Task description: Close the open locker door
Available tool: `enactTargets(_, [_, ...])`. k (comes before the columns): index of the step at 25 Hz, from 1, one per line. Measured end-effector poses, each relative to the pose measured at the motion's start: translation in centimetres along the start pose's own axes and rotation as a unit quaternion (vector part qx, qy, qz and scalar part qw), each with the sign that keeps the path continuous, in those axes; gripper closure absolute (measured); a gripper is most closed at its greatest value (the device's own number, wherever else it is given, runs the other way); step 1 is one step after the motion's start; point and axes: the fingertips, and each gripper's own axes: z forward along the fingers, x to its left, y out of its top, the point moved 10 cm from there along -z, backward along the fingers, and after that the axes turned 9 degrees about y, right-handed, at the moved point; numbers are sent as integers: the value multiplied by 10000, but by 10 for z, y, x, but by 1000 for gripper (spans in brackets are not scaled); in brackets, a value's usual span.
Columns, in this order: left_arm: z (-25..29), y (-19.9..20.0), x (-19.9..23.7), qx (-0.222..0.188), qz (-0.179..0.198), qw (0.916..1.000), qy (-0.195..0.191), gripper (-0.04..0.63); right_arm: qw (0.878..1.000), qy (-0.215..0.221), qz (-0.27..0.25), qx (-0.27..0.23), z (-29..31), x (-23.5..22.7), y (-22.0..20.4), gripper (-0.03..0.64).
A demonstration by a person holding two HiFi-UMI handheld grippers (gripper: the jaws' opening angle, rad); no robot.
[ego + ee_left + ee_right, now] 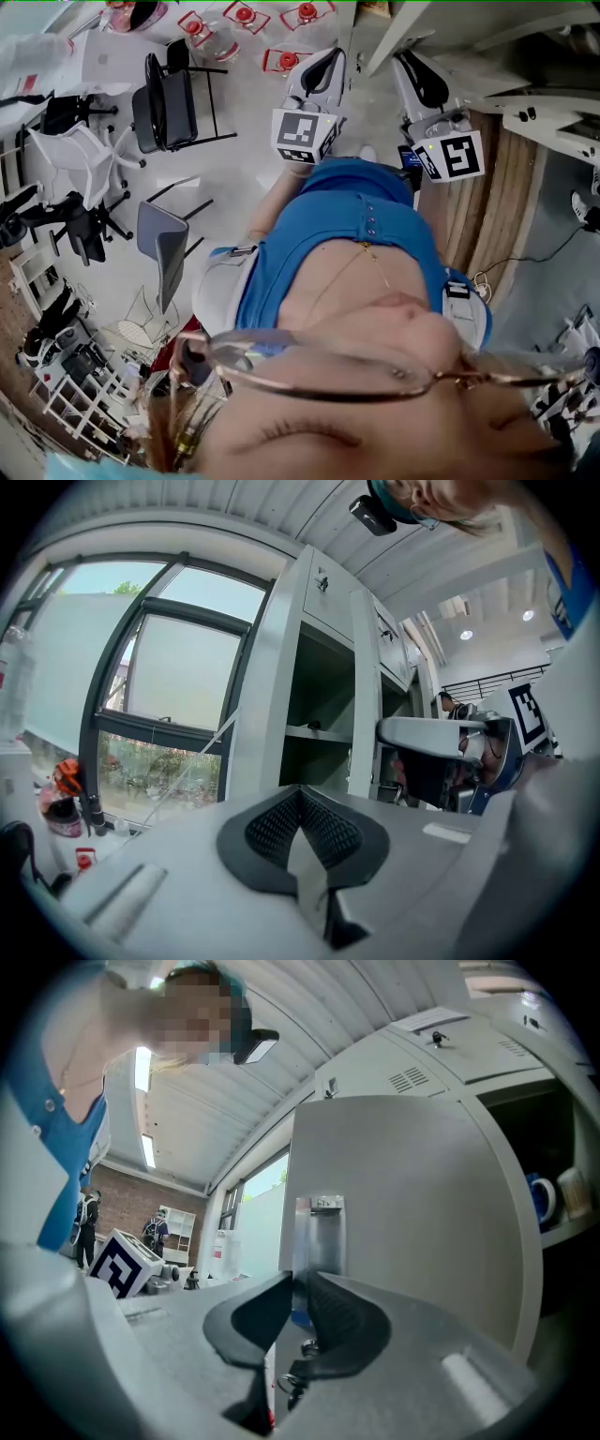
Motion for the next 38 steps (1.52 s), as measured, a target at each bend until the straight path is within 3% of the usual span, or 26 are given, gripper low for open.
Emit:
enactTargets(10, [-3,0,23,-11,-24,9998,182,597,9998,-142,-109,127,31,-12,-2,577])
enactTargets(18, [1,3,36,14,-149,9999,79,597,9980,-421,-405,238,60,-21,-2,578])
enactTargets(38, [31,9,78,138,-5,9977,-670,597,9873,-1482,-388,412,106,-35,-16,580])
